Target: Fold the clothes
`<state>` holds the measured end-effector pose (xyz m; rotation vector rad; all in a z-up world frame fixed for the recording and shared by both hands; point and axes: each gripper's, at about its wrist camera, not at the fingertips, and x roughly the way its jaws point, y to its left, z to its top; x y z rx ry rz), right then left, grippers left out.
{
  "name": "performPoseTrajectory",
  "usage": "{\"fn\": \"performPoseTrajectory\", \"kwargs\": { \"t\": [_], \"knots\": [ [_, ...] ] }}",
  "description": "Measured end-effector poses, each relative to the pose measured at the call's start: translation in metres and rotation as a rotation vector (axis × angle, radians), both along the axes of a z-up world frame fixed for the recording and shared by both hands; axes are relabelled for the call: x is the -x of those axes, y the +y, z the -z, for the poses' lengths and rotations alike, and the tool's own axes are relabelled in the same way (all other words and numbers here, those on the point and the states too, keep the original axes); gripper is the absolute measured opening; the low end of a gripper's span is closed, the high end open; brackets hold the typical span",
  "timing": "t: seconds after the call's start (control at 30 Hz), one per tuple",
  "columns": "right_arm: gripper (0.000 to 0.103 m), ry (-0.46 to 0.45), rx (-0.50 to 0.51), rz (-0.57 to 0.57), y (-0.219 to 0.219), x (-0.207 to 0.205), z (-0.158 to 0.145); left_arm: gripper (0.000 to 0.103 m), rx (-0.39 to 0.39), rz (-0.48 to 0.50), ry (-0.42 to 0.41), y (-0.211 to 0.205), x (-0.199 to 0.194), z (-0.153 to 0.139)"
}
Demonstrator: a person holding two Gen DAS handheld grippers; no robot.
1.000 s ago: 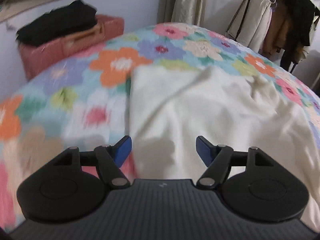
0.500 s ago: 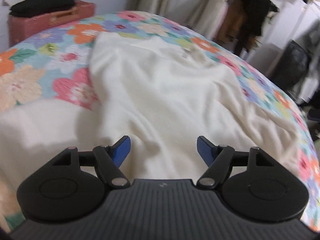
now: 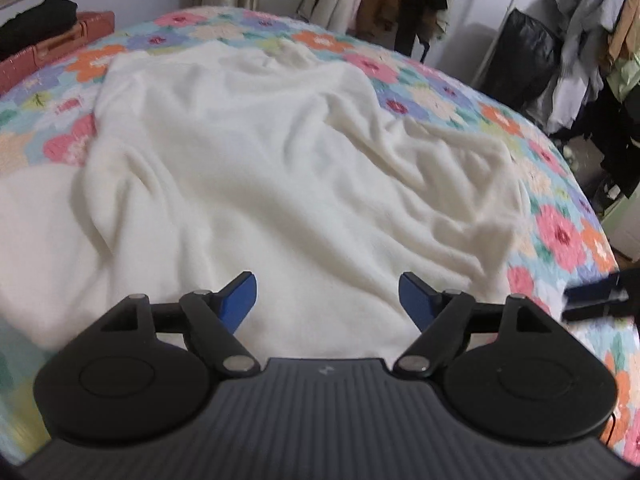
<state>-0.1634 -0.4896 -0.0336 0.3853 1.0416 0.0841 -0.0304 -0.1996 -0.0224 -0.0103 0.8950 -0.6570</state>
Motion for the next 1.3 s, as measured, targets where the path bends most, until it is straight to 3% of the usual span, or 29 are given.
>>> {"fn": "performPoseTrajectory", "kwargs": {
  "t": [0.1,0.17,0.27,0.4,0.5,0.53,0.63,0.73,0.77,0.8,0.83,0.87,0.93,1.0,1.03,1.07,1.13,1.2,1.3],
  "knots": [
    [0.073,0.049,-0.006,-0.021,0.005,0.028,0.011,0.078,-0.029,0.029,0.018,-0.009,0.01,0.01],
    [0.073,0.031,-0.003,-0.022,0.008,0.041,0.011,0.078,-0.05,0.045,0.005,-0.014,0.016,0.014],
    [0.076,-0.046,0.028,0.003,0.012,0.033,0.016,0.082,-0.078,0.054,-0.042,-0.023,0.021,0.018],
    [0.081,-0.198,0.038,0.123,0.006,-0.01,0.034,0.091,-0.126,0.047,-0.163,-0.036,0.009,0.036],
    [0.081,-0.237,0.015,0.244,-0.008,-0.043,0.055,0.086,-0.099,0.059,-0.034,-0.036,-0.015,0.059],
    [0.081,-0.236,0.001,0.287,-0.014,-0.052,0.061,0.079,-0.065,0.059,0.035,-0.033,-0.021,0.068],
    [0.081,-0.238,-0.058,0.378,-0.028,-0.071,0.071,0.065,-0.049,0.054,0.087,-0.027,-0.02,0.072],
    [0.081,-0.276,-0.059,0.48,-0.041,-0.085,0.073,0.06,-0.003,0.021,0.168,-0.02,-0.022,0.074],
    [0.072,-0.288,-0.046,0.499,-0.045,-0.09,0.071,0.058,-0.006,0.022,0.17,-0.019,-0.023,0.075],
    [0.04,-0.298,-0.024,0.513,-0.048,-0.095,0.069,0.057,-0.013,0.027,0.167,-0.019,-0.023,0.077],
    [0.017,-0.302,0.032,0.51,-0.046,-0.1,0.064,0.056,-0.016,0.034,0.164,-0.019,-0.023,0.075],
    [0.012,-0.31,0.125,0.491,-0.038,-0.104,0.055,0.054,-0.018,0.041,0.161,-0.018,-0.022,0.074],
    [0.011,-0.416,0.332,0.375,-0.004,-0.105,0.035,0.051,0.034,0.036,0.157,-0.009,-0.026,0.063],
    [0.011,-0.54,0.505,0.155,0.047,-0.103,0.021,0.051,0.13,0.016,0.134,0.007,-0.033,0.048],
    [0.011,-0.56,0.522,0.022,0.071,-0.103,0.021,0.051,0.189,0.005,0.113,0.017,-0.037,0.038],
    [0.011,-0.547,0.492,-0.106,0.092,-0.105,0.024,0.053,0.238,-0.001,0.095,0.025,-0.039,0.031],
    [0.012,-0.472,0.399,-0.252,0.121,-0.11,0.04,0.056,0.303,0.013,0.073,0.036,-0.042,0.023],
    [0.012,-0.418,0.301,-0.274,0.132,-0.113,0.058,0.058,0.331,0.04,0.083,0.039,-0.045,0.025],
    [0.013,-0.361,0.133,-0.212,0.124,-0.12,0.078,0.062,0.361,0.1,0.165,0.027,-0.054,0.042]
  ]
}}
